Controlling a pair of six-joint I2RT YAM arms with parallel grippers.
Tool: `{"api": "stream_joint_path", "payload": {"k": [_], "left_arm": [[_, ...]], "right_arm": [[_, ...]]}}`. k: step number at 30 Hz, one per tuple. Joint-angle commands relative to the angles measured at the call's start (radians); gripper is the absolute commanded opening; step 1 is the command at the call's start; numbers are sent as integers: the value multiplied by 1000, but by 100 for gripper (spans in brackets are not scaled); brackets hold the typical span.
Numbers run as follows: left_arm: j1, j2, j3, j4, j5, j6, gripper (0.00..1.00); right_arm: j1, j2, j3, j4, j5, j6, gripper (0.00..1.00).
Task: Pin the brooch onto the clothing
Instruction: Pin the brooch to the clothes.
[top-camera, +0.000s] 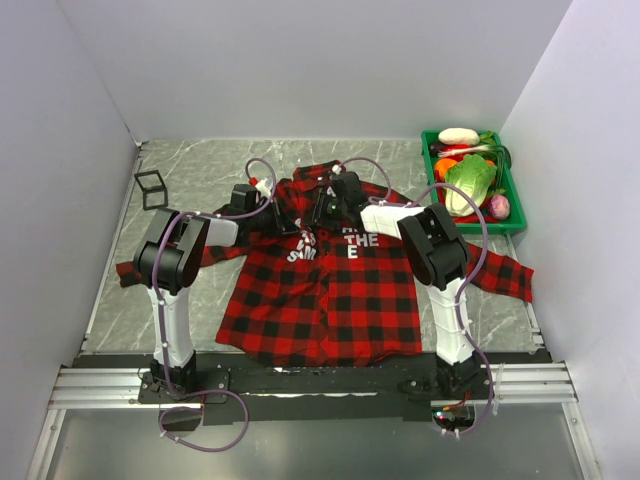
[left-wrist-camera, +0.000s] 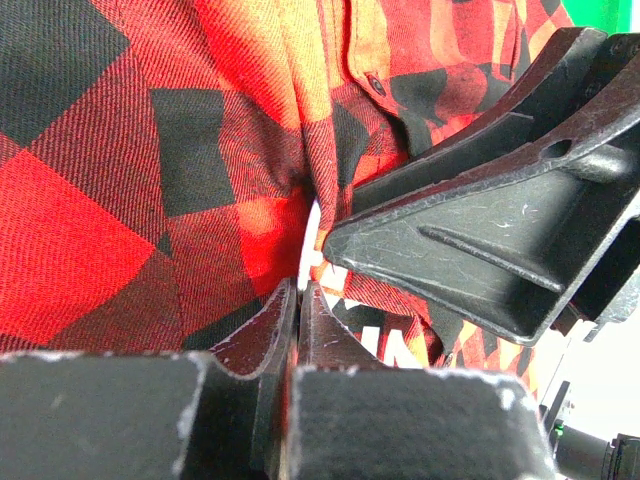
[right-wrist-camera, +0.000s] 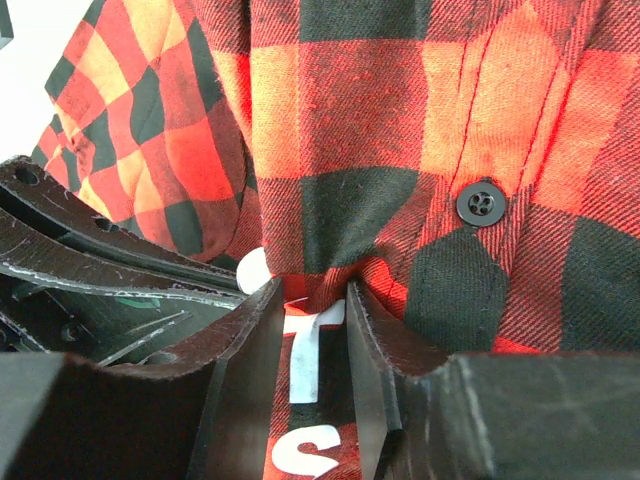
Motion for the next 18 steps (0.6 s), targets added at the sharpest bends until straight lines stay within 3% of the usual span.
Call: {"api": "stream_joint_path", "payload": {"k": [1,9,18], "left_arm": [[-18,6,-1,-33,24,3,1],[-18,11,4,-39,22,0,1],[-18,12,4,-33,32,-6,1]], "right_arm": [[-5,1,10,-38,-21,4,40],[-62,-51,-79,71,-136,38,46],[-60,-47,-107,93,-128,33,43]]}}
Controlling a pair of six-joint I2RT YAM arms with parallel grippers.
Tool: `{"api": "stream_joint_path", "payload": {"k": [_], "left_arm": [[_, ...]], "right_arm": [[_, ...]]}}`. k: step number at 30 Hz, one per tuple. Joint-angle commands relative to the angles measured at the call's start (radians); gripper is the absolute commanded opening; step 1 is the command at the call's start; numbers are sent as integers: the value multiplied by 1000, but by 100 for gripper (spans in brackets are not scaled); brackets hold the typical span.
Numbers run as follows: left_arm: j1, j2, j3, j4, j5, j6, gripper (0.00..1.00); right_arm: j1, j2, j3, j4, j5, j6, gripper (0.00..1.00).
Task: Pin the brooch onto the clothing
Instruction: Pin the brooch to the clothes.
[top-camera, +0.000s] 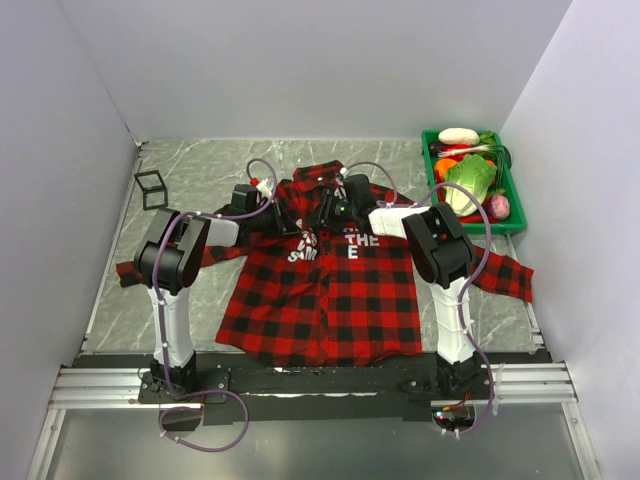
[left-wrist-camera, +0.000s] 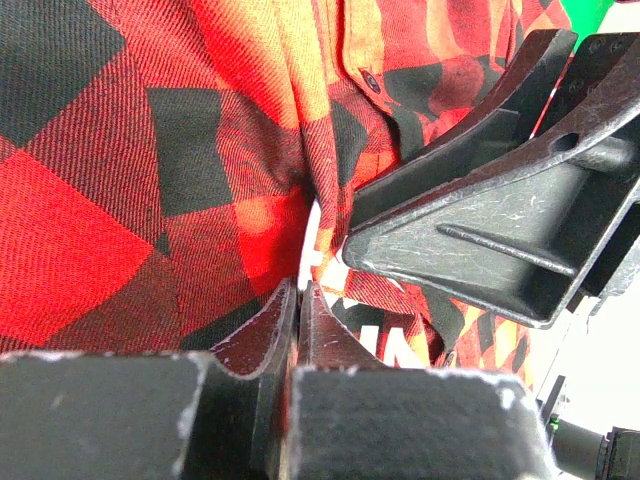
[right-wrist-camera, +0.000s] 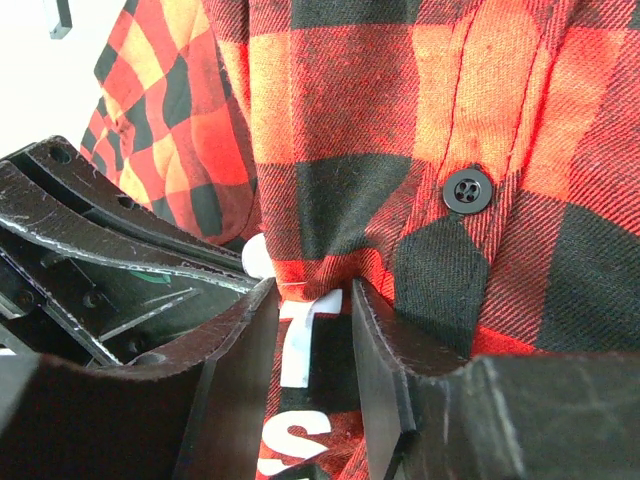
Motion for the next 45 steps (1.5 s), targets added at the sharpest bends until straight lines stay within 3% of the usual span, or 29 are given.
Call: {"api": "stream_joint_path", "payload": {"k": [1,45], "left_arm": [[-14,10,4,-34,21,-2,1],[-14,1,3,-29,18,4,1]], "right_arm": [[-3,-38,-28,-24,21,-19,43],[67,25,121,-189,134,-84,41]]}}
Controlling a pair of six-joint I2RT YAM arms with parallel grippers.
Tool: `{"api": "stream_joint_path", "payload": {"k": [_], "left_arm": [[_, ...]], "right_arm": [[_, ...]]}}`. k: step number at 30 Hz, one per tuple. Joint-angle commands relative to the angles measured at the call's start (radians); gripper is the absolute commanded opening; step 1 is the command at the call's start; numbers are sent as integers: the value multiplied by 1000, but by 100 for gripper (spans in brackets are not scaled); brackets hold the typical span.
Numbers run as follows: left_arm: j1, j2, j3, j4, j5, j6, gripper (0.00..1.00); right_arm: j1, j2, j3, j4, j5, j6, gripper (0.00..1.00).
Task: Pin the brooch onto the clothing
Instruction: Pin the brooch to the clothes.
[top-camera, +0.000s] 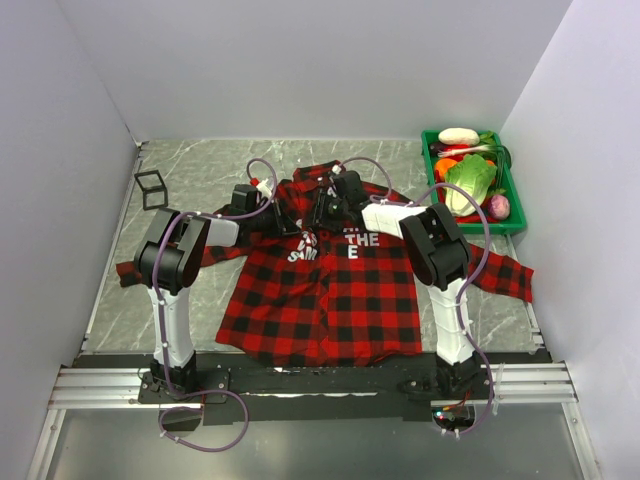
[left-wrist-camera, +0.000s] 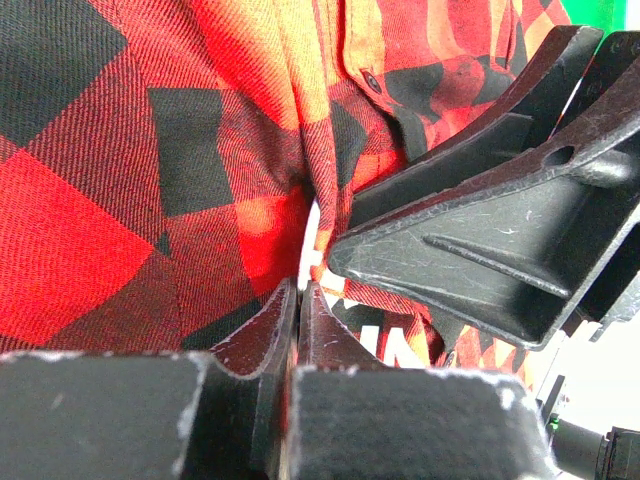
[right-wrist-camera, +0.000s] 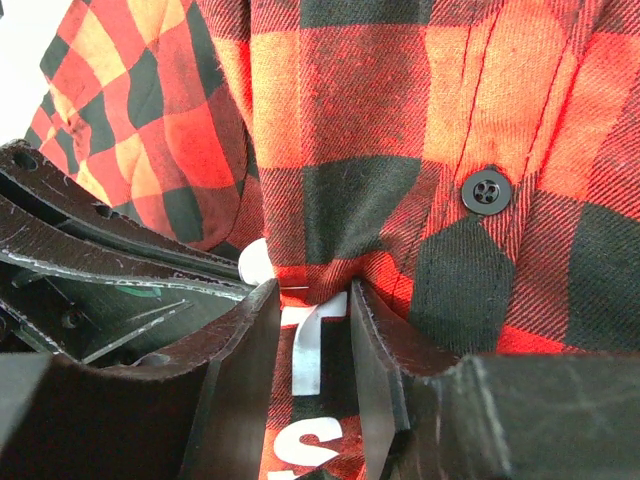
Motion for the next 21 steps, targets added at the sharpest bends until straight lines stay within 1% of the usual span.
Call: {"api": "stream_joint_path", "payload": {"k": [1,21], "left_arm": [[-12,1,2,-29,17,5,1],[-15,-13,-24,5,25,-1,1]], "right_arm": [[21,31,43,-36,25,-18,41],[44,55,120,-152,105,-38,41]]}}
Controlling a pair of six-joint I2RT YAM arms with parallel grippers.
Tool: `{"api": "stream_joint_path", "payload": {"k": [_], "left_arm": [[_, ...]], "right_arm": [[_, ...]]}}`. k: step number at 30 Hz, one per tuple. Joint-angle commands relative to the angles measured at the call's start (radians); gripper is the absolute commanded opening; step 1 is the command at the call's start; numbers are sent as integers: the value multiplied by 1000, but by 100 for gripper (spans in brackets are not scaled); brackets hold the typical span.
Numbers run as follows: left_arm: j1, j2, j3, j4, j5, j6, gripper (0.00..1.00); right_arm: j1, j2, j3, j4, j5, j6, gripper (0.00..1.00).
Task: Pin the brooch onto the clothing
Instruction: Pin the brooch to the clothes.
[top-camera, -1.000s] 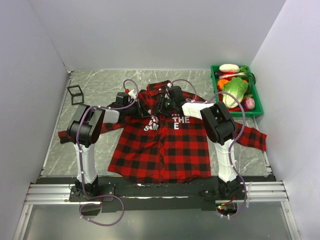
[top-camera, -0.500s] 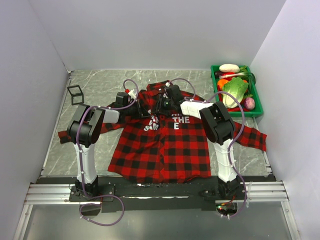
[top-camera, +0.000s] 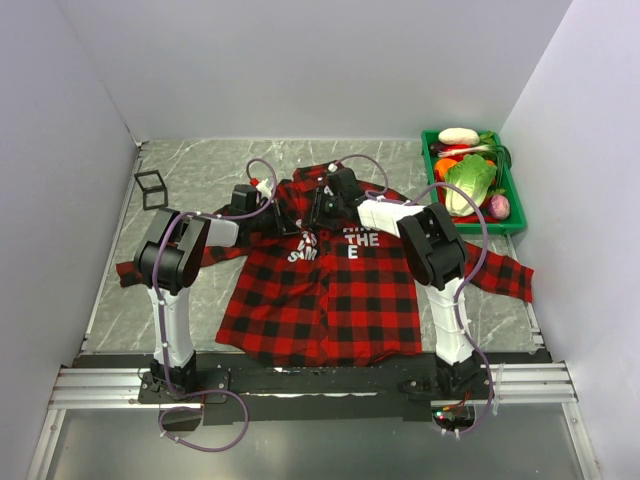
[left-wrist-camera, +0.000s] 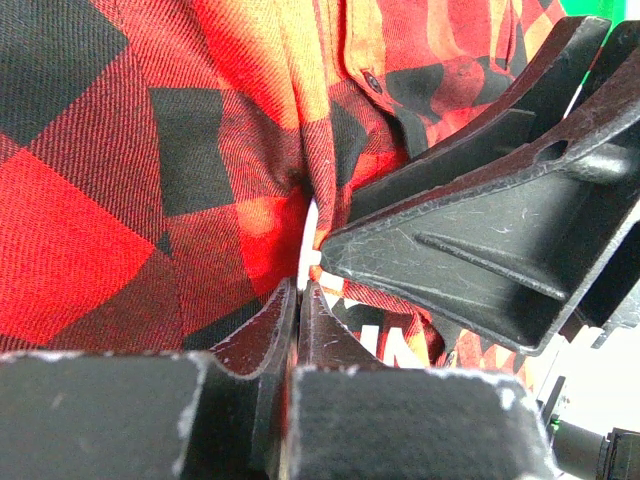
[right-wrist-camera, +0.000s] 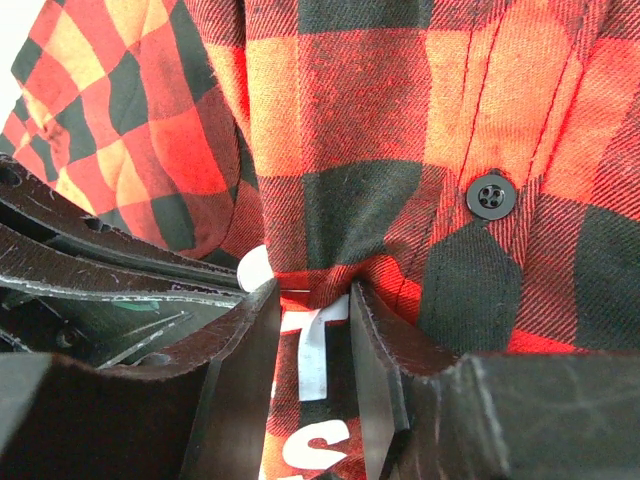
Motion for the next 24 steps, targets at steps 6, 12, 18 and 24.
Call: {"api": "stream_joint_path", "payload": {"k": [6,12,18,24], "left_arm": [[-18,-25,-34,16,21,0,1],[-20,-37,-48,28,16,-1,1],[-23,-40,-51,18,10,2,1],[-23,-45,-51,-7,-11,0,1]], "right_arm": [[28,41,60,-69,74,-17,41],[29,41,64,-77,90,-11,41],[31,38,63,-78,95,-13,41],[28,30,46,-74,94,-8,41]]}}
